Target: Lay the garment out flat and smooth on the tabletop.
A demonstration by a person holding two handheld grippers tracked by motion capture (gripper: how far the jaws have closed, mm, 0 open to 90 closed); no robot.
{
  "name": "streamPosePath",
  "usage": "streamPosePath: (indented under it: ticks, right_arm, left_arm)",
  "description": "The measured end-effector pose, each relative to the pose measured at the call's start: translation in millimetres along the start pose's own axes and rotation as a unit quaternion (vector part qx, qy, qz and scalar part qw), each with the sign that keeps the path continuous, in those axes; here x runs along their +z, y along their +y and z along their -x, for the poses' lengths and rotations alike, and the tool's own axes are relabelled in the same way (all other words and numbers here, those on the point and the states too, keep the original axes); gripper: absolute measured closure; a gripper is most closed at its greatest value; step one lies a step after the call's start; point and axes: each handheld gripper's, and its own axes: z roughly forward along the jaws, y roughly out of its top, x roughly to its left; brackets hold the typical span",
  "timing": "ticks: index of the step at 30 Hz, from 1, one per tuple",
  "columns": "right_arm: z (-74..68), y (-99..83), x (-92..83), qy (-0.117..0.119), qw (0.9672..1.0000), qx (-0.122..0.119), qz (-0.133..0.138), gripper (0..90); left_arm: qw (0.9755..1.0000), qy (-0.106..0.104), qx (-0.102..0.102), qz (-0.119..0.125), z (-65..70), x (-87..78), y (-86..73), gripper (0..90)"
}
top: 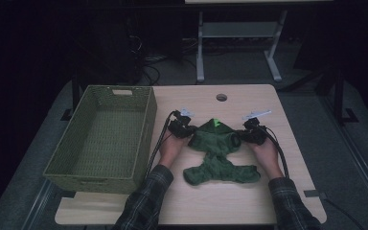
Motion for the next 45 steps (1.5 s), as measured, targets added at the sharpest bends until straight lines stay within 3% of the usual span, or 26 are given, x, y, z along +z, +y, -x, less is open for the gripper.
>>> streamPosePath:
  ticks: [1,4,8,15,20,31,45]
  right_arm:
    - [0.0,0.3,-1.1,0.003,1.0000,0.000,0.003,75.1]
    - [1.6,2.2,-12.3,0.026,0.9992,0.017,0.026,69.5]
    - [1.0,6.5,-31.4,0.025,0.9983,0.008,0.053,65.6]
    - [-6.6,5.0,-48.9,0.027,0.9986,0.005,0.045,56.2]
    - [-16.9,-3.5,-61.3,0.024,0.9985,-0.003,0.049,54.9]
    - [-38.5,-18.9,-79.5,0.021,0.9978,-0.023,0.059,49.3]
    - [-67.8,-28.7,-88.1,0.038,0.9964,-0.053,0.053,47.1]
  left_arm:
    - [1.0000,0.000,0.000,0.002,0.5,-2.0,0.5,85.8]
    - [0.9997,-0.004,-0.005,0.022,-0.6,-17.0,5.2,80.7]
    - [0.9992,-0.008,-0.007,0.039,2.6,-35.9,11.5,72.3]
    - [0.9987,-0.027,0.019,0.037,19.3,-60.1,9.7,56.4]
    - [0.9982,-0.039,0.030,0.034,30.0,-74.1,1.3,48.1]
    - [0.9968,-0.047,0.059,0.028,58.4,-101.0,-24.4,31.4]
    - [0.9951,-0.054,0.083,0.007,89.7,-120.9,-75.7,16.3]
